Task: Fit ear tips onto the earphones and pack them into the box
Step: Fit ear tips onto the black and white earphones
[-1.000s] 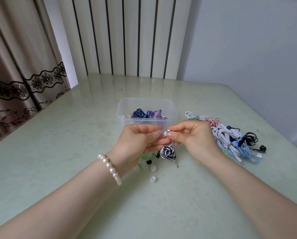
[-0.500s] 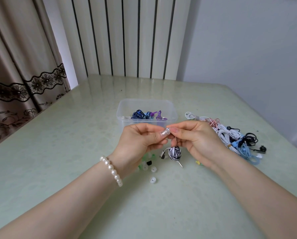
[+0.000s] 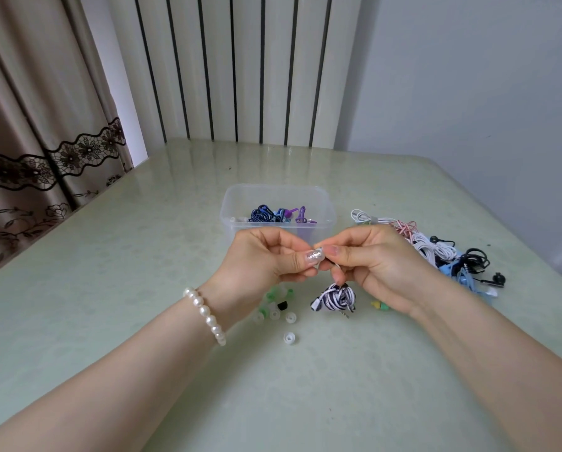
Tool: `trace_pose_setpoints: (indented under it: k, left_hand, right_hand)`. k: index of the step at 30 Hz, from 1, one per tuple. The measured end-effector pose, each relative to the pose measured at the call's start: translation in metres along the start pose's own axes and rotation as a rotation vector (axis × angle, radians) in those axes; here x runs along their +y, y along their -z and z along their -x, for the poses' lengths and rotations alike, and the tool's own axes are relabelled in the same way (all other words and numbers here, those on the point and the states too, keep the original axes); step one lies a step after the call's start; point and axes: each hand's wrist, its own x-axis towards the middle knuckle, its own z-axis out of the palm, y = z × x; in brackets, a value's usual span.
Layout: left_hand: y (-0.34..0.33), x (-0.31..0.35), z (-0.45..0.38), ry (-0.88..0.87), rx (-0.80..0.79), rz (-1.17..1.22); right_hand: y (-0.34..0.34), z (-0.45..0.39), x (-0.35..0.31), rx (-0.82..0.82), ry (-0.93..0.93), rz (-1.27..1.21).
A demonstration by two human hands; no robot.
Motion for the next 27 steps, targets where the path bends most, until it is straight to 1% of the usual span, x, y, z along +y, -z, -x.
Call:
trace_pose_setpoints:
  k: [2, 5, 9, 11, 14, 19, 24, 27]
  left_hand:
    - [0.001, 0.001, -0.001, -0.019, -0.004, -0.005]
    - [0.002, -0.001, -0.002, -0.063, 0.037, -0.004]
    - [0.001, -0.004, -0.002, -0.076, 0.023, 0.047]
    - [0.001, -0.005, -0.002, -0.063, 0.009, 0.033]
    - [0.000, -0.004, -0.001, 0.006, -0.058, 0.009]
    - [-0.002, -0.008, 0.001, 0.068, -0.129, -0.180]
    - [-0.007, -0.010, 0.003, 0.050, -0.118, -0.332]
    - [-0.009, -0.010, 0.004, 0.020, -0.092, -0.311]
  right_hand:
    - [0.000, 0.000, -0.002, -0.009, 0.000, -0.027]
    - [0.000, 0.001, -0.005, -0.006, 0.017, -0.093]
    - [-0.001, 0.000, -0.003, 0.009, 0.033, -0.142]
    - [0.001, -0.002, -0.002, 0.029, 0.030, -0.161]
    - [0.005, -0.004, -0.002, 0.049, 0.033, -0.171]
    - [0.010, -0.004, 0.000, 0.090, 0.041, -0.201]
    - [0.011, -0.007, 0.001, 0.126, 0.011, -0.334]
    - [0.011, -0.007, 0.001, 0.140, 0.002, -0.366]
